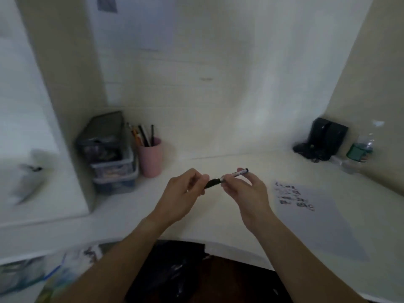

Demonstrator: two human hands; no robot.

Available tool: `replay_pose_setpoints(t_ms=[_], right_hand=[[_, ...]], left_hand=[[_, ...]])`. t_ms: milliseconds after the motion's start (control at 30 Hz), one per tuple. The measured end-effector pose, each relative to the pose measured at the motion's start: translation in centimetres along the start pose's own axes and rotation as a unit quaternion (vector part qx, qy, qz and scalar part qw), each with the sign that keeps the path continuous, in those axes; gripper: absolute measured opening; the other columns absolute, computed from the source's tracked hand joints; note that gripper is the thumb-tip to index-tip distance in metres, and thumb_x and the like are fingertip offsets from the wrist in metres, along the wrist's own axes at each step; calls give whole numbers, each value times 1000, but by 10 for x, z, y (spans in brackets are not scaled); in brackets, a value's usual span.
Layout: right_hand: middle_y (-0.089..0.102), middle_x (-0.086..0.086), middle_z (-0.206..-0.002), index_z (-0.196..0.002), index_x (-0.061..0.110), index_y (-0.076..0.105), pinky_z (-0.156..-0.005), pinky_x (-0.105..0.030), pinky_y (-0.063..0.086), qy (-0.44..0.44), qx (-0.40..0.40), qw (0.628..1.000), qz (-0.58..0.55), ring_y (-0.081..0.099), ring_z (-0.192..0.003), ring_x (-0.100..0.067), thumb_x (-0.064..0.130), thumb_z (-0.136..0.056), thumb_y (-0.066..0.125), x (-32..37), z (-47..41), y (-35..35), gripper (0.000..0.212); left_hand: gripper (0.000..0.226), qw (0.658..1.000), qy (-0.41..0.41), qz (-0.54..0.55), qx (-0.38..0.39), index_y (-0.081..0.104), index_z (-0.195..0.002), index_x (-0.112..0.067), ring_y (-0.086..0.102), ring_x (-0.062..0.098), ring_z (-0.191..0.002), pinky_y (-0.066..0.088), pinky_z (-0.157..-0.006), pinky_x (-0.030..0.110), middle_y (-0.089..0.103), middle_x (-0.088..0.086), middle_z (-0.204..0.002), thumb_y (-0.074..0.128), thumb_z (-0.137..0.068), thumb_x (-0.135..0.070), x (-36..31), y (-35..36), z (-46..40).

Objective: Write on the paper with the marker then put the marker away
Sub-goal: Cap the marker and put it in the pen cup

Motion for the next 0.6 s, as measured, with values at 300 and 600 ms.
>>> replay_pose_setpoints(t_ms=[300, 600], right_hand=[[73, -4, -77, -132, 23, 37, -67, -39, 56, -323, 42, 910, 257, 72, -71, -24, 6, -92, 63, 6, 6, 178, 50], [65, -13, -70, -127, 13, 52, -56, -43, 49, -487, 63, 775, 399, 60, -61, -34, 4, -89, 53, -1, -67, 251, 38]], left_hand=[[33, 968, -66, -211, -114, 60, -85, -13, 61, 22, -81, 48, -75, 38, 67, 6, -89, 39, -104, -29, 105, -97, 36], [23, 904, 71, -406, -113, 65, -74, -13, 53, 24, -77, 34, -74, 32, 64, 6, -81, 50, -87, -25, 114, -82, 27]])
Point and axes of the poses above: each hand's wrist, its own z-axis away from the middle knuckle, its own y-axis out of the palm, x = y × z, the point moved 6 cm from there along -z, towards the middle knuckle
